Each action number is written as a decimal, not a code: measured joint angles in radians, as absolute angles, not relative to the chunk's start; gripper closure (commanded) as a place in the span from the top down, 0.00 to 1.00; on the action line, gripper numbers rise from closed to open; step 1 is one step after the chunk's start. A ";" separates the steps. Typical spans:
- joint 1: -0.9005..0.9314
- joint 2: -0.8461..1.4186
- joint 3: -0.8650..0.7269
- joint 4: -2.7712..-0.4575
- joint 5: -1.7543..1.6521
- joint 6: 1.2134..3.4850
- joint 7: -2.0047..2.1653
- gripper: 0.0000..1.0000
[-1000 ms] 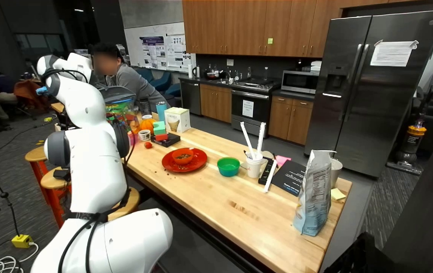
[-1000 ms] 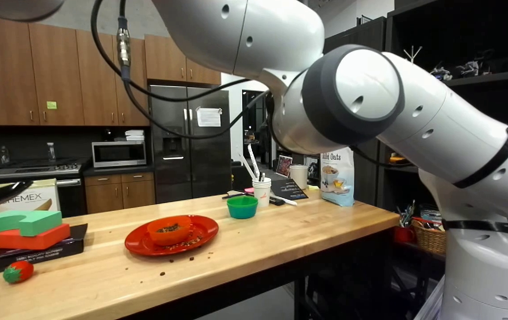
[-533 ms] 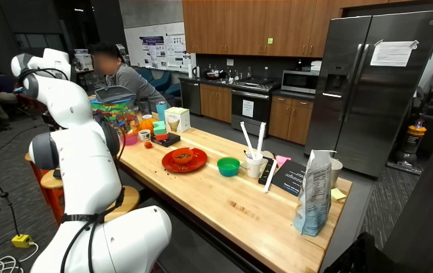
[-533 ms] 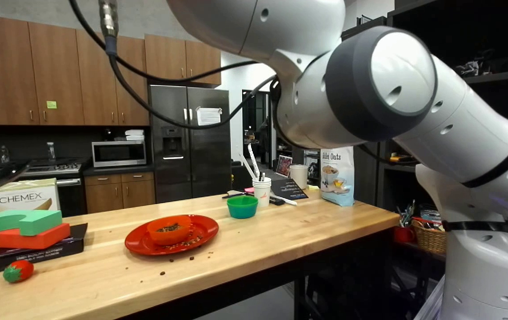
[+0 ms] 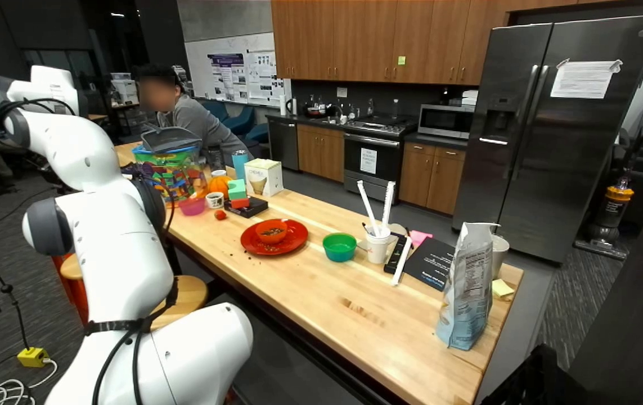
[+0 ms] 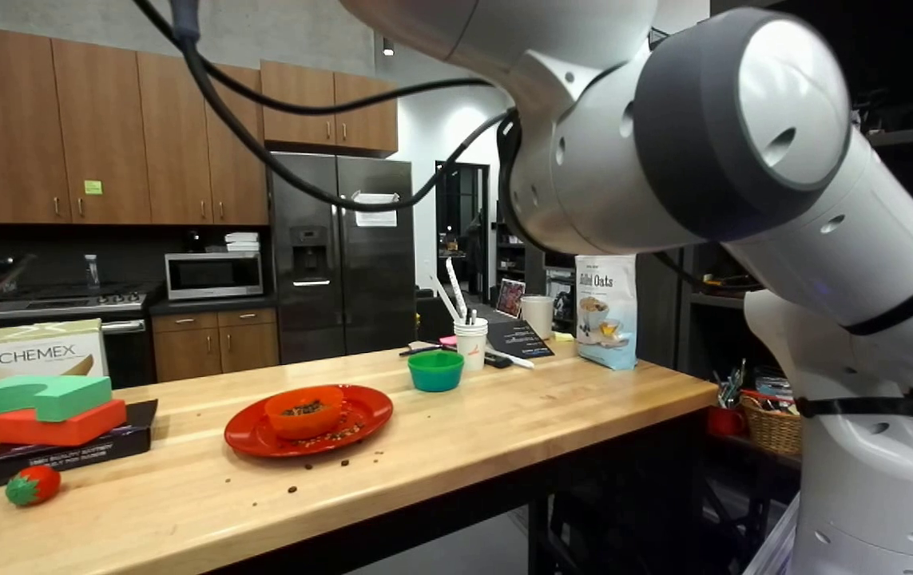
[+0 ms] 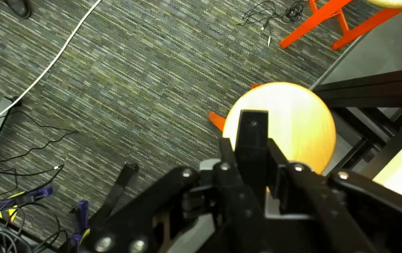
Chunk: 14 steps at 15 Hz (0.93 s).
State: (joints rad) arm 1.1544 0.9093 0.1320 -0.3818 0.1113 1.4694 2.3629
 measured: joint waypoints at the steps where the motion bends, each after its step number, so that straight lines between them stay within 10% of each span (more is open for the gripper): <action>1: 1.150 0.911 0.132 -0.383 0.112 1.470 2.362 0.06; 14: 1.130 0.885 -0.021 -0.366 -0.106 1.339 2.329 0.06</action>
State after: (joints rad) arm 1.1304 0.8854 -0.0208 -0.3663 -0.1060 1.3395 2.3288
